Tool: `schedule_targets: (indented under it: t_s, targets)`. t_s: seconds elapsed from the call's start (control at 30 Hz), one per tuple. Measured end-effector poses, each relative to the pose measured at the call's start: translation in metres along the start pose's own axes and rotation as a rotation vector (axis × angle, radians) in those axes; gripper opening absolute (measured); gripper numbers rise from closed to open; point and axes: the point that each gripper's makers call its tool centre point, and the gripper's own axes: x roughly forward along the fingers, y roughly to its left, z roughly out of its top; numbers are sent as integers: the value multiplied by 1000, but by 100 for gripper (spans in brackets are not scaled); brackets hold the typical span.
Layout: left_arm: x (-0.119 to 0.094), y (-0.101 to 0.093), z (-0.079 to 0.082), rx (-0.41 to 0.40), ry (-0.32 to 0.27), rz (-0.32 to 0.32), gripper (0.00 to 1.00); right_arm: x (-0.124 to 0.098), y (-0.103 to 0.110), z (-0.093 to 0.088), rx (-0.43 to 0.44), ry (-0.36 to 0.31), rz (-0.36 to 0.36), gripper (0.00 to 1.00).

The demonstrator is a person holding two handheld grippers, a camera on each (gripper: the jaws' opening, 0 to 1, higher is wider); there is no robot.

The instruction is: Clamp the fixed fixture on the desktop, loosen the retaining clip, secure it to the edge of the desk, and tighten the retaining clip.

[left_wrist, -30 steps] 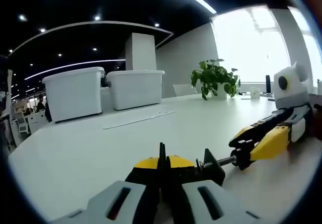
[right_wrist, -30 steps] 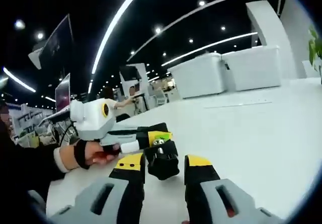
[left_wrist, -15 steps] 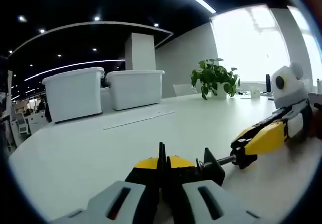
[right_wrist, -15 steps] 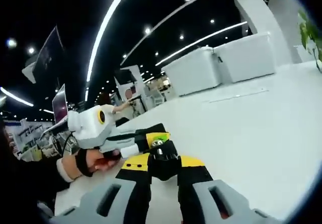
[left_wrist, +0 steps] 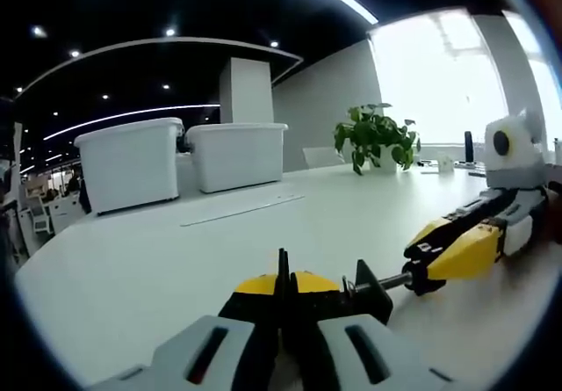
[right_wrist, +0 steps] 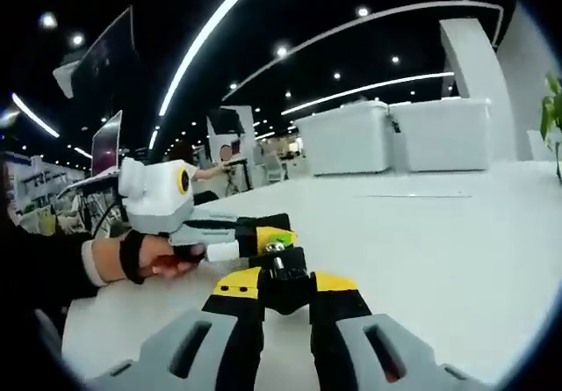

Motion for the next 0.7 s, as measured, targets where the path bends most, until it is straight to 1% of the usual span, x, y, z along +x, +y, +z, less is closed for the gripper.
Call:
schedule_targets:
  t_s: [0.03,0.1,0.17,0.27,0.4,0.43,0.53,0.6,0.7]
  targets:
    - [0,0,0,0,0,1,4,0,1,1,-37,0,-7,17]
    - [0,0,0,-2,-1,2,4,0,6,1,-145,-7,-12,17]
    - [0,1,1,-2,-3,3,4,0,8,0,-214,-9,-16,17]
    - [0,0,1,0,-4,3,4,0,10,1,-288,-12,-25,18]
    - [0,1,1,-2,-3,3,4,1,10,0,-345,-13,-32,18]
    - [1,1,1,-2,-3,3,4,1,10,1,-373,-13,-36,18]
    - [1,1,1,-2,-2,3,4,1,11,2,-495,-17,-46,18]
    - [1,1,1,-1,-1,5,4,2,15,2,-611,-24,-48,18]
    - [0,1,1,0,-2,5,4,2,15,1,-643,-21,-53,18]
